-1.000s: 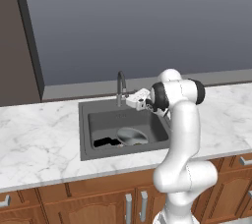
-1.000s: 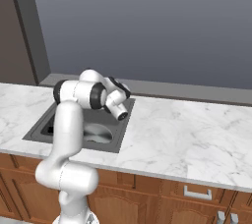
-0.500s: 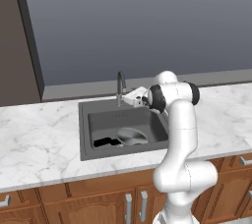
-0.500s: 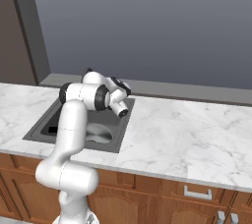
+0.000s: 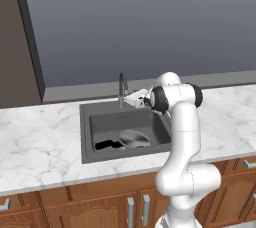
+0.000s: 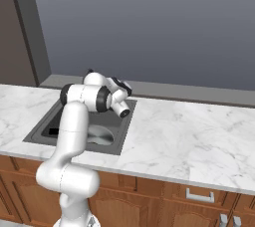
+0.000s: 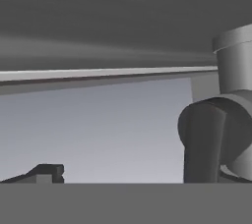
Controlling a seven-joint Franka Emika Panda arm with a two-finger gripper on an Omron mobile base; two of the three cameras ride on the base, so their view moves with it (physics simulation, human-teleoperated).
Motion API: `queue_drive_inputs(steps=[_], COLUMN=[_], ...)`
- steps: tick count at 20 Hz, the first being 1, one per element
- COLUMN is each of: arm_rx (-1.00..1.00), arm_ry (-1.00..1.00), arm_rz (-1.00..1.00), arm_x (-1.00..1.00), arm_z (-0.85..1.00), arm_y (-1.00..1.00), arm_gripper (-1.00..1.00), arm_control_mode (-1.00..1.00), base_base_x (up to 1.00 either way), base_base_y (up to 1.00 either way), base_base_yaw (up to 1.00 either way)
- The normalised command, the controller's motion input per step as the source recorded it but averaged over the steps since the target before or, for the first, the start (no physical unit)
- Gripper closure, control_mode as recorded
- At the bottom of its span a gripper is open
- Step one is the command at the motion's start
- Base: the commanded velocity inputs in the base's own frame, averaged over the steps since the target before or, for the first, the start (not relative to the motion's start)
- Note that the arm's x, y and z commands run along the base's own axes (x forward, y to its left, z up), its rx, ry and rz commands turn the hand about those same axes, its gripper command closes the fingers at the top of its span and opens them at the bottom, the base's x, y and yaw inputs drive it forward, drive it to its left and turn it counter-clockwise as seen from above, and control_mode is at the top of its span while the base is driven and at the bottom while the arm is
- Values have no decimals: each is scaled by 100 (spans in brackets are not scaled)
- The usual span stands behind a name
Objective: Pick the pan and sponge and place them into the sink. Then turn on the water.
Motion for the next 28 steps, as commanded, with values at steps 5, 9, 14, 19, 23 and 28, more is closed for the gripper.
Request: queue_drive_inputs(steps=[5, 9, 14, 19, 23, 28], arm_rx=[0, 0, 0, -2, -7, -12], arm_ry=[0, 0, 0, 0, -2, -1], arm_rz=[-2, -1, -3, -11, -15, -18], arm_x=[41, 39, 24, 3, 0, 0], arm_z=[-43, -49, -39, -42, -47, -50], arm_y=[0, 0, 0, -18, -36, -49], arm_gripper=[-100, -100, 100, 100, 100, 100], arm_control_mode=[-100, -100, -100, -100, -100, -100], base_base_x=[0, 0, 0, 0, 0, 0], base_base_y=[0, 0, 0, 0, 0, 0], base_base_yaw=[0, 0, 0, 0, 0, 0])
